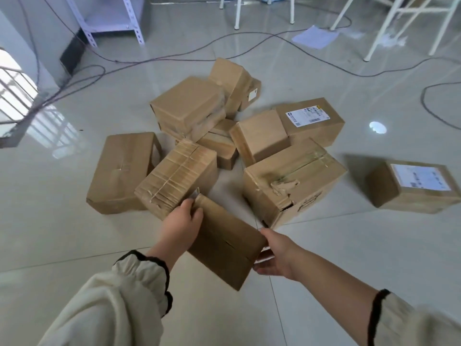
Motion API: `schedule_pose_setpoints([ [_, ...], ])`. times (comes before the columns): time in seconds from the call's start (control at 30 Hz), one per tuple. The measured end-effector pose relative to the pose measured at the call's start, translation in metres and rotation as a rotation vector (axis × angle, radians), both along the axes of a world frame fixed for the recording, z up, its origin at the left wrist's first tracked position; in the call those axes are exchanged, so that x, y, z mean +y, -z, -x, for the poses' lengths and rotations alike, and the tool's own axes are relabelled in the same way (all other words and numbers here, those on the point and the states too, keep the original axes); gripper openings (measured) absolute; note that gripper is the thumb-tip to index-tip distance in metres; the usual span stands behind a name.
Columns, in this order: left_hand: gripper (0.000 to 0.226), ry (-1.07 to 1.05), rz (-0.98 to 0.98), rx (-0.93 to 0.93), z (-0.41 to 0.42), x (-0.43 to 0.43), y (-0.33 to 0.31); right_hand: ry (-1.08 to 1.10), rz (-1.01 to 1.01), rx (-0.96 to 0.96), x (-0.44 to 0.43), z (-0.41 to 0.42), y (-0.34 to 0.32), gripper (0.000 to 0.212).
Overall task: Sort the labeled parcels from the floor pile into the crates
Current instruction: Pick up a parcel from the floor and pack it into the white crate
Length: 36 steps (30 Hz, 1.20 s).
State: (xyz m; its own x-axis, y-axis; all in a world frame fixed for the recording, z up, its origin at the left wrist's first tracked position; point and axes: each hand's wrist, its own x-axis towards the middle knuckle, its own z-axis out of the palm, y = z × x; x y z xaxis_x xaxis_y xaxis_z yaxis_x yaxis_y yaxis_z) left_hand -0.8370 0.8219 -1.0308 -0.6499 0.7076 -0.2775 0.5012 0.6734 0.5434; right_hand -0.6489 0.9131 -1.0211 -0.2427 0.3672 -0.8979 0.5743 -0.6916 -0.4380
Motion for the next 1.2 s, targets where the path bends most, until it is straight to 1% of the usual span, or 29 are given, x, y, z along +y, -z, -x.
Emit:
schedule_pose_setpoints([
  [0.07, 0.037, -0.123, -0.146, -0.106, 0.004, 0.0, -0.006, -0.014, -0.099, 0.026, 0.002, 0.006, -0.009, 0.04],
  [0.13, 0.023, -0.278, -0.322, -0.213, 0.006, -0.002, -0.01, -0.093, -0.248, 0.022, 0.002, 0.006, -0.015, 0.031],
  [0.17, 0.022, -0.351, -0.396, -0.279, 0.006, -0.005, -0.01, -0.142, -0.338, 0.019, 0.001, 0.003, -0.016, 0.028],
  [0.2, 0.026, -0.401, -0.442, -0.352, 0.005, -0.009, -0.01, -0.188, -0.424, 0.028, 0.0, -0.001, -0.015, 0.027],
  [0.23, 0.032, -0.427, -0.443, -0.412, 0.003, -0.012, -0.009, -0.231, -0.492, 0.043, -0.001, -0.007, -0.012, 0.03],
  [0.3, 0.04, -0.399, -0.323, -0.459, -0.002, -0.02, 0.0, -0.315, -0.567, 0.052, -0.005, -0.018, -0.005, 0.035],
  [0.37, 0.035, -0.298, -0.138, -0.428, -0.007, -0.025, 0.012, -0.388, -0.615, 0.021, -0.009, -0.025, 0.005, 0.038],
  [0.4, 0.033, -0.254, -0.08, -0.412, -0.009, -0.027, 0.018, -0.415, -0.64, 0.003, -0.01, -0.027, 0.011, 0.039],
  [0.47, 0.031, -0.225, -0.045, -0.401, -0.011, -0.03, 0.021, -0.445, -0.684, -0.031, -0.013, -0.027, 0.018, 0.037],
  [0.53, 0.033, -0.22, -0.038, -0.389, -0.012, -0.03, 0.019, -0.459, -0.684, -0.046, -0.013, -0.025, 0.02, 0.037],
  [0.63, 0.04, -0.215, 0.017, -0.401, -0.015, -0.033, 0.013, -0.404, -0.624, -0.03, -0.004, -0.023, 0.019, 0.045],
  [0.67, 0.044, -0.178, 0.049, -0.395, -0.016, -0.038, 0.011, -0.373, -0.618, -0.045, 0.003, -0.021, 0.018, 0.049],
  [0.7, 0.05, -0.072, 0.112, -0.317, -0.015, -0.045, 0.012, -0.346, -0.611, -0.063, 0.011, -0.019, 0.018, 0.052],
  [0.77, 0.066, 0.206, 0.323, 0.008, -0.012, -0.059, 0.016, -0.295, -0.571, -0.072, 0.025, -0.011, 0.021, 0.057],
  [0.8, 0.074, 0.295, 0.387, 0.158, -0.012, -0.064, 0.02, -0.271, -0.547, -0.06, 0.03, -0.007, 0.023, 0.057],
  [0.83, 0.078, 0.335, 0.414, 0.236, -0.014, -0.065, 0.022, -0.243, -0.516, -0.039, 0.033, -0.001, 0.025, 0.057],
  [0.87, 0.079, 0.339, 0.403, 0.262, -0.016, -0.064, 0.025, -0.218, -0.491, -0.009, 0.035, 0.004, 0.028, 0.057],
  [0.93, 0.07, 0.334, 0.345, 0.258, -0.018, -0.06, 0.03, -0.216, -0.484, 0.049, 0.037, 0.013, 0.03, 0.058],
  [1.0, 0.058, 0.321, 0.318, 0.193, -0.017, -0.059, 0.029, -0.231, -0.5, 0.09, 0.037, 0.016, 0.029, 0.059],
  [1.1, 0.05, 0.295, 0.315, 0.099, -0.009, -0.064, 0.032, -0.248, -0.488, 0.127, 0.039, 0.01, 0.029, 0.065],
  [1.2, 0.039, 0.198, 0.254, 0.036, 0.0, -0.069, 0.032, -0.38, -0.464, 0.088, 0.034, -0.006, 0.023, 0.052],
])
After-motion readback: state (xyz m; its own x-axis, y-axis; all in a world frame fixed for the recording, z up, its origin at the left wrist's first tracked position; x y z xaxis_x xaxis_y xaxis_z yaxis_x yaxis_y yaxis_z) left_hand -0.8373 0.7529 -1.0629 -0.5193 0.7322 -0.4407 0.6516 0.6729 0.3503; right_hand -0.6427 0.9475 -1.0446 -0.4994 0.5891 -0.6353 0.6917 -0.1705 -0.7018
